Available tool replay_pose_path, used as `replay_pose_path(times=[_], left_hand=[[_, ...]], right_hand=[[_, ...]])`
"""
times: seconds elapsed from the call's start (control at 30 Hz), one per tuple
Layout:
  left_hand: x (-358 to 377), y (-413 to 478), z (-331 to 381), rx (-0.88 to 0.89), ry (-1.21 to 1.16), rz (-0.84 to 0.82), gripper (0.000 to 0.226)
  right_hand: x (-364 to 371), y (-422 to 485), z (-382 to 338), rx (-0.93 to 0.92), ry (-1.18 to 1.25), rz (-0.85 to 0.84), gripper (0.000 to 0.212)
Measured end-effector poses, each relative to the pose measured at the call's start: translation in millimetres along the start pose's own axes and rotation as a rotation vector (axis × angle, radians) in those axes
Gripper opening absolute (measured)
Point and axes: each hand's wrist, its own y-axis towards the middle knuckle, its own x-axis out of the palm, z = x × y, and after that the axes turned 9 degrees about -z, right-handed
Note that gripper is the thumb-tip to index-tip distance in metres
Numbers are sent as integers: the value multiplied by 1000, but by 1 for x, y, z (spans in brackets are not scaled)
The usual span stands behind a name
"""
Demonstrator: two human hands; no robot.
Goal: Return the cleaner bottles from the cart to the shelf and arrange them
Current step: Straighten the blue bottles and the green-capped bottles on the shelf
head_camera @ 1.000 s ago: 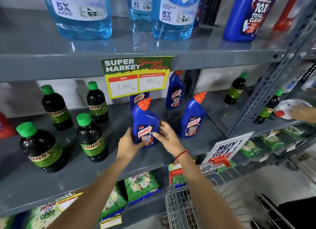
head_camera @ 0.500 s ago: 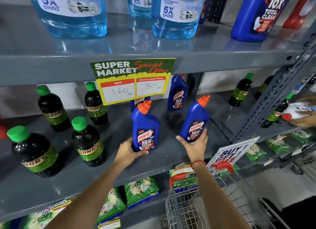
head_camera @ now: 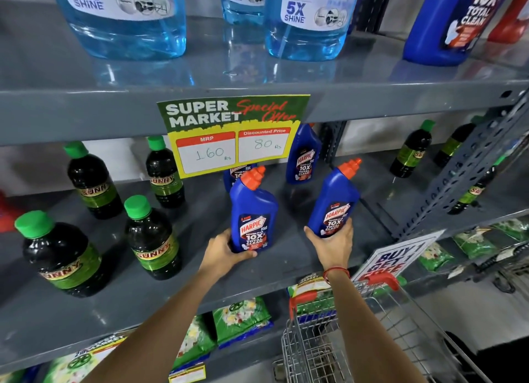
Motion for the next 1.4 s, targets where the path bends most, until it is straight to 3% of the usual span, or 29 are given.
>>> replay_pose_path(times=[0.27,0.47,0.6,0.7,0.87,0.97,1.07,1.17,1.23,1.4], left_hand=[[3,-5,3,1,-9,21,56],[2,-14,6,10,-19,13,64],[-5,-38,-2,42,-24,39,73],[-12,-67,-20,44,-83,117,58],[-49,-131,-55,53,-171,407,25],[-84,-160,-74,18,-249,694,24],[-119,-176,-88,-48,-217,910,36],[-144,-173,-102,-153,-158,813,78],[-154,-166,-108,-164,-110,680,89],[-167,-153,-109,-179,-93,586,63]], right_hand=[[-1,2,5,-16,17,-30,97],[-3,-14,8,13,59,-43,113],[3,-69,11,-38,110,16,90],[26,-122,3,-175,115,-4,65],[85,-174,-31,-344,97,-308,48],[121,-185,-54,-314,91,-560,61],[152,-191,-71,-304,32,-672,82],[170,-193,-84,-288,32,-657,95],[178,-192,-90,-283,31,-648,95],[190,-188,-88,-288,-10,-606,84]])
